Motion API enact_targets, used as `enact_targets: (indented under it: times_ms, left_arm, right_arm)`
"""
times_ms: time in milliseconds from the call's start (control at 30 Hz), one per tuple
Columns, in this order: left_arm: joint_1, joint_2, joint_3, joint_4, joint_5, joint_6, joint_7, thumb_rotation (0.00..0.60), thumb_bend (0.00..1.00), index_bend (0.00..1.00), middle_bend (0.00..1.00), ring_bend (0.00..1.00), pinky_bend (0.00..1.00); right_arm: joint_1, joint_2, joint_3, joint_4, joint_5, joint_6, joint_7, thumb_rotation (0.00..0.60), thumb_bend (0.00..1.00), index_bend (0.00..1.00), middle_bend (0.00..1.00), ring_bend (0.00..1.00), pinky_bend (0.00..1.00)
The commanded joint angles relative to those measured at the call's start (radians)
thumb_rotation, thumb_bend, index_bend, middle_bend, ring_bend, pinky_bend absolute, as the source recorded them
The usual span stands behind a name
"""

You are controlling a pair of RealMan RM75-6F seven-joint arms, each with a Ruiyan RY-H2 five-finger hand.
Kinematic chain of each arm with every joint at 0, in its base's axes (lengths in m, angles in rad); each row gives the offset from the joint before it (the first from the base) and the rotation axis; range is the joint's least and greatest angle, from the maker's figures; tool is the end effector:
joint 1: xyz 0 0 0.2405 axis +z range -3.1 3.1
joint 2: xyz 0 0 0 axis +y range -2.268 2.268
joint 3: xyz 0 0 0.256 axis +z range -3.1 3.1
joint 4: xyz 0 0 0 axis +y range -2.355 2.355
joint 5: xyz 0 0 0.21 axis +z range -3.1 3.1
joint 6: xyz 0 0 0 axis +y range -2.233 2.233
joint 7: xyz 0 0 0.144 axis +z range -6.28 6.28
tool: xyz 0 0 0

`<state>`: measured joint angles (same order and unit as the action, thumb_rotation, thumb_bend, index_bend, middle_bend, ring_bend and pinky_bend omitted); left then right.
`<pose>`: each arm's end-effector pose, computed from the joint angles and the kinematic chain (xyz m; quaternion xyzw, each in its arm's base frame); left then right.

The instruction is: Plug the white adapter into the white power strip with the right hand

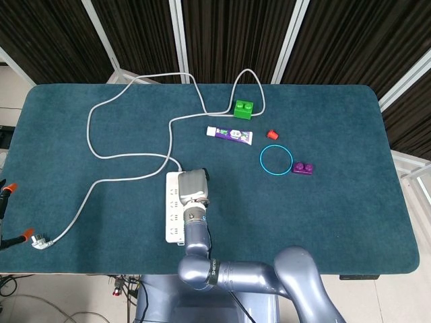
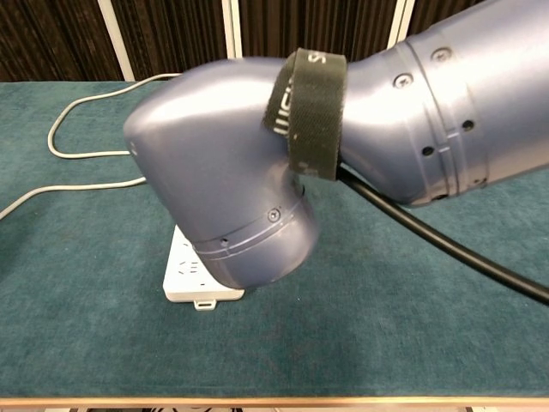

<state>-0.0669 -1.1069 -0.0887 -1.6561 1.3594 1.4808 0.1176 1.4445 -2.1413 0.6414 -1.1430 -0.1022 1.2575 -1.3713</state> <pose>-0.3219 0.1815 0.1709 -0.5579 -0.3913 -0.3433 0.6463 0.0724 -0.3494 -0.1326 0.7515 -0.3742 0.1850 0.5109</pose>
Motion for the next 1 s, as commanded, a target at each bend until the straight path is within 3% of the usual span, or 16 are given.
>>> enact_targets:
  times_ms: [33, 133, 267, 533, 667, 833, 933, 1000]
  left_arm:
    - [0.000, -0.001, 0.000, 0.000, 0.000, 0.001, 0.002, 0.600, 0.10, 0.13, 0.00, 0.00, 0.00]
    - [0.000, -0.002, 0.001, -0.001, 0.001, 0.000, 0.006, 0.600, 0.10, 0.13, 0.00, 0.00, 0.00]
    - [-0.001, -0.004, 0.002, -0.001, 0.001, -0.002, 0.010, 0.600, 0.10, 0.13, 0.00, 0.00, 0.00]
    - [-0.002, -0.004, 0.003, -0.002, 0.002, -0.003, 0.012, 0.600, 0.10, 0.13, 0.00, 0.00, 0.00]
    - [-0.002, -0.004, 0.004, -0.001, 0.002, -0.004, 0.013, 0.600, 0.10, 0.13, 0.00, 0.00, 0.00]
    - [-0.003, -0.005, 0.004, 0.000, 0.001, -0.005, 0.015, 0.600, 0.10, 0.13, 0.00, 0.00, 0.00]
    - [-0.003, -0.005, 0.003, -0.001, 0.000, -0.005, 0.015, 0.600, 0.10, 0.13, 0.00, 0.00, 0.00]
    - [-0.001, -0.004, 0.003, -0.003, 0.002, 0.000, 0.012, 0.600, 0.10, 0.13, 0.00, 0.00, 0.00]
  right_arm:
    - [-0.003, 0.006, 0.000, -0.010, 0.009, -0.003, -0.012, 0.600, 0.65, 0.56, 0.43, 0.41, 0.37]
    - [-0.005, 0.012, 0.004, -0.019, 0.023, -0.005, -0.025, 0.600, 0.60, 0.47, 0.39, 0.38, 0.36]
    - [-0.005, 0.024, 0.008, -0.036, 0.042, -0.007, -0.043, 0.600, 0.42, 0.33, 0.31, 0.31, 0.33]
    - [0.001, 0.040, 0.016, -0.061, 0.064, 0.002, -0.063, 0.600, 0.24, 0.19, 0.24, 0.22, 0.31]
    - [-0.002, 0.049, 0.022, -0.077, 0.066, 0.004, -0.055, 0.600, 0.22, 0.12, 0.21, 0.19, 0.30]
    - [-0.015, 0.077, 0.037, -0.119, 0.063, 0.020, -0.029, 0.600, 0.22, 0.12, 0.20, 0.19, 0.29]
    - [-0.044, 0.118, 0.045, -0.189, 0.055, 0.035, -0.004, 0.600, 0.22, 0.12, 0.20, 0.19, 0.28]
    - [-0.087, 0.180, 0.039, -0.295, 0.037, 0.064, 0.014, 0.600, 0.22, 0.11, 0.20, 0.19, 0.28]
